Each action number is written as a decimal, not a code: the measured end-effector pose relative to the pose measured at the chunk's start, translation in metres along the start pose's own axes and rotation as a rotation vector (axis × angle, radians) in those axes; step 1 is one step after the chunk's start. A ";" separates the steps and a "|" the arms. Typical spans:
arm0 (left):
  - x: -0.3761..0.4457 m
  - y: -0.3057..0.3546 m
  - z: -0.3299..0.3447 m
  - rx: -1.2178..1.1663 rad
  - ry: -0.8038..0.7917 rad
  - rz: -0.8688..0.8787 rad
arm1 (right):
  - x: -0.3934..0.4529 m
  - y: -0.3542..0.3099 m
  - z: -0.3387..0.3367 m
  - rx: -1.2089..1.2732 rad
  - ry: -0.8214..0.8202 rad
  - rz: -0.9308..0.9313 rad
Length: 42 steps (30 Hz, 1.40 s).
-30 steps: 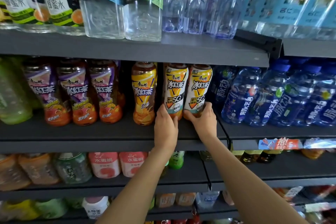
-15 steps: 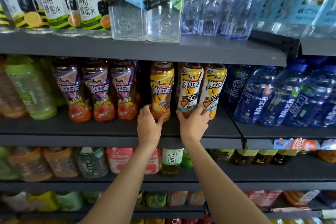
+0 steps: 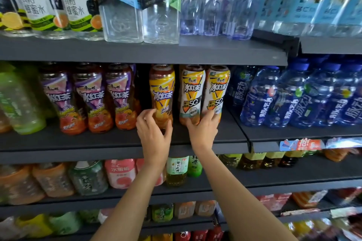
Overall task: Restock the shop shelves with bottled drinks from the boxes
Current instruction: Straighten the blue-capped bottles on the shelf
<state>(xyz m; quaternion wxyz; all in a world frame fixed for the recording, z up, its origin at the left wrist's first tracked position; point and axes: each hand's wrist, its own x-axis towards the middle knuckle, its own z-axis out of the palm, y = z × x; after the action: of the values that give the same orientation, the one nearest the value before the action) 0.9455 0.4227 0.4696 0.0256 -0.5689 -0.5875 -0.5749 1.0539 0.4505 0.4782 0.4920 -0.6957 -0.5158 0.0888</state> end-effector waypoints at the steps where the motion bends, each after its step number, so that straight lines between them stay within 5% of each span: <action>1: -0.004 0.007 0.001 -0.017 0.021 0.088 | 0.001 0.006 -0.008 0.044 0.037 -0.046; 4: -0.010 0.041 0.021 -0.090 -0.051 0.244 | 0.017 0.027 -0.042 0.132 0.204 -0.074; 10: -0.023 0.111 0.082 -0.165 -0.334 0.261 | 0.083 0.075 -0.127 0.120 0.385 0.142; 19: -0.047 0.169 0.185 -0.028 -0.505 -0.124 | 0.150 0.152 -0.185 -0.028 -0.182 0.030; 25: -0.042 0.170 0.213 0.051 -0.342 -0.199 | 0.163 0.167 -0.192 -0.102 -0.229 -0.121; 31: -0.018 0.172 0.220 0.109 -0.388 -0.309 | 0.161 0.171 -0.193 -0.133 -0.230 -0.170; 42: -0.041 0.167 0.203 -0.054 -0.355 -0.221 | 0.170 0.170 -0.204 -0.056 -0.326 -0.162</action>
<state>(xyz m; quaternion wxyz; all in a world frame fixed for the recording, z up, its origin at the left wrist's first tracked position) 1.2031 0.4886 0.4811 -0.1569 -0.5940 -0.6259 -0.4805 1.3666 0.4695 0.5139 0.3881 -0.6417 -0.6452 0.1461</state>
